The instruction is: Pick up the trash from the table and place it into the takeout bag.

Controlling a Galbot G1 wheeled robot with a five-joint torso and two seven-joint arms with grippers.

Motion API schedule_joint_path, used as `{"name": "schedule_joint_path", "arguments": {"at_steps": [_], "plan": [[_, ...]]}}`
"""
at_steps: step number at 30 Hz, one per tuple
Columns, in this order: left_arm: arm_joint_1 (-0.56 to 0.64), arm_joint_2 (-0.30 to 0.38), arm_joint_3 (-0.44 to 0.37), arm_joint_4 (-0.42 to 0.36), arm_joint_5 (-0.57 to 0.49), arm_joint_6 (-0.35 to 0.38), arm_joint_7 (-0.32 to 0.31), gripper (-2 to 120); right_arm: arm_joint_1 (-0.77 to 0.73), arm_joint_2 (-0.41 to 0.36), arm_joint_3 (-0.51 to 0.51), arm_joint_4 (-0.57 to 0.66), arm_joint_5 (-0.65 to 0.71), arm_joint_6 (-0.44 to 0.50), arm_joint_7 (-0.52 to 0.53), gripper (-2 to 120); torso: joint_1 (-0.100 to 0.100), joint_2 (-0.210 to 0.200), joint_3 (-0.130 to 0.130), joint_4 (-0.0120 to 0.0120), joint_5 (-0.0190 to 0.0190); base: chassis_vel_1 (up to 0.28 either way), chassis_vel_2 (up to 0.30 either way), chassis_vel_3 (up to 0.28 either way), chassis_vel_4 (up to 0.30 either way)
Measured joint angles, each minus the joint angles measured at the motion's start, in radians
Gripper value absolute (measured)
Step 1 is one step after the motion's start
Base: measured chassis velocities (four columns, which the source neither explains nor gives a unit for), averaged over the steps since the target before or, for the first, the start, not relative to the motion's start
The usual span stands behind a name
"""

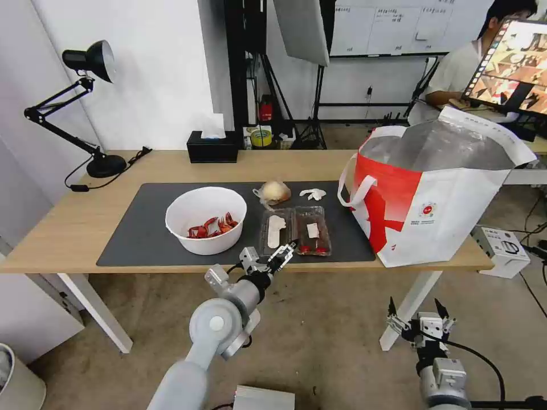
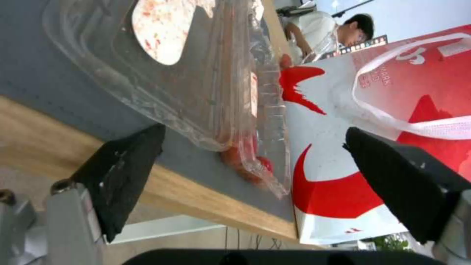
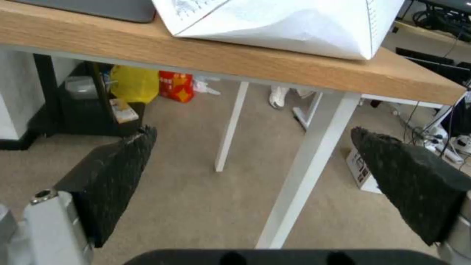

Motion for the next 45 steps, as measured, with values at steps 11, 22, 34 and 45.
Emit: {"name": "schedule_joint_path", "arguments": {"at_steps": [11,22,34,45], "plan": [[-0.02,0.019,-0.02,0.004,0.003,-0.019,0.007,100,-0.006,0.013,0.001,-0.01,0.0,0.012,-0.001,100,0.0,0.0,0.0,0.0001,-0.0001,0.0,0.0,0.0,0.0],[-0.028,0.041,-0.032,-0.033,0.0,-0.019,0.016,100,-0.005,0.024,-0.003,-0.015,-0.002,0.017,-0.002,100,0.0,0.0,0.0,0.0,-0.0001,0.0,0.0,0.0,0.0],[-0.082,0.073,0.026,-0.022,0.097,-0.053,0.097,100,-0.013,0.035,-0.004,-0.016,-0.009,0.024,-0.003,100,0.0,0.0,0.0,-0.0002,-0.0001,0.0,0.0,0.0,0.0],[-0.149,0.157,0.117,0.042,0.289,-0.071,0.254,100,-0.017,0.035,-0.013,-0.011,-0.012,0.03,-0.005,100,0.0,0.0,0.0,0.0,-0.0001,0.0,0.0,0.0,0.0]]}}
